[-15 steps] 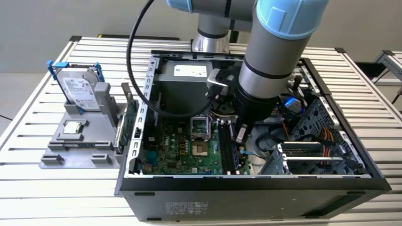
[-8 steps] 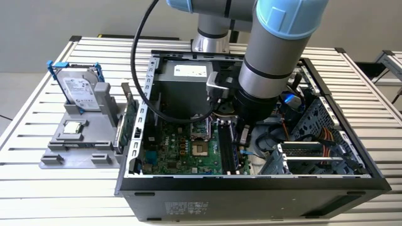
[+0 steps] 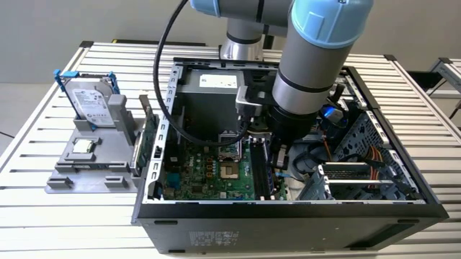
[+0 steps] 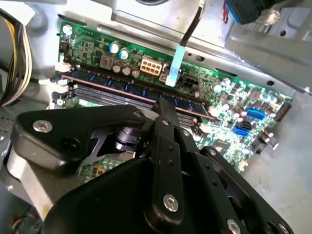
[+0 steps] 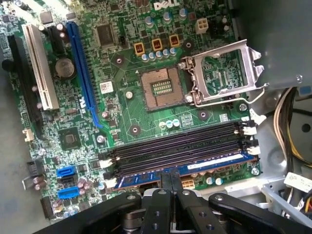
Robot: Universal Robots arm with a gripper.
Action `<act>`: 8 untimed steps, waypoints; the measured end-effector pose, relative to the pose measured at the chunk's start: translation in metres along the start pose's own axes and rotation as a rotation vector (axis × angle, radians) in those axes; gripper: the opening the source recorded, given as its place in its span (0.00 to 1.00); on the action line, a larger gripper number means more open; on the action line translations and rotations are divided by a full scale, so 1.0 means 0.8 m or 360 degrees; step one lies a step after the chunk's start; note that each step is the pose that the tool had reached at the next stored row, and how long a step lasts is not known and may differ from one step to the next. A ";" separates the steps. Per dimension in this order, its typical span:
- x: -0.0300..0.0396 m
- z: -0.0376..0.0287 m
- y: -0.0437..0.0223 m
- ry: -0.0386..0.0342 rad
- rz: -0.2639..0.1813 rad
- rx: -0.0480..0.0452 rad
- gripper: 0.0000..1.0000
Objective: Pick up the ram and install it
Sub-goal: 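Press down the ram until it locks into place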
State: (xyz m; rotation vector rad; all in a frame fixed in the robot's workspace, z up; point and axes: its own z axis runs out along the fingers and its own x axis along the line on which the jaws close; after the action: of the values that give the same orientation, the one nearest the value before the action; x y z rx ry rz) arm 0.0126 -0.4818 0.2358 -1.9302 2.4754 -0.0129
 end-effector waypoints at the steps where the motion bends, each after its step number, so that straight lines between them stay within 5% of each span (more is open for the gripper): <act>1: -0.0006 0.0022 0.0015 -0.0002 -0.0007 0.0007 0.00; 4: -0.0018 0.0089 0.0071 -0.0008 -0.0027 0.0029 0.00; 8: -0.0030 0.0173 0.0087 -0.0005 -0.0030 0.0030 0.00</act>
State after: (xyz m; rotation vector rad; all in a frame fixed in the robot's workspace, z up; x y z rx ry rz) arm 0.0066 -0.4778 0.2219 -1.9444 2.4459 -0.0335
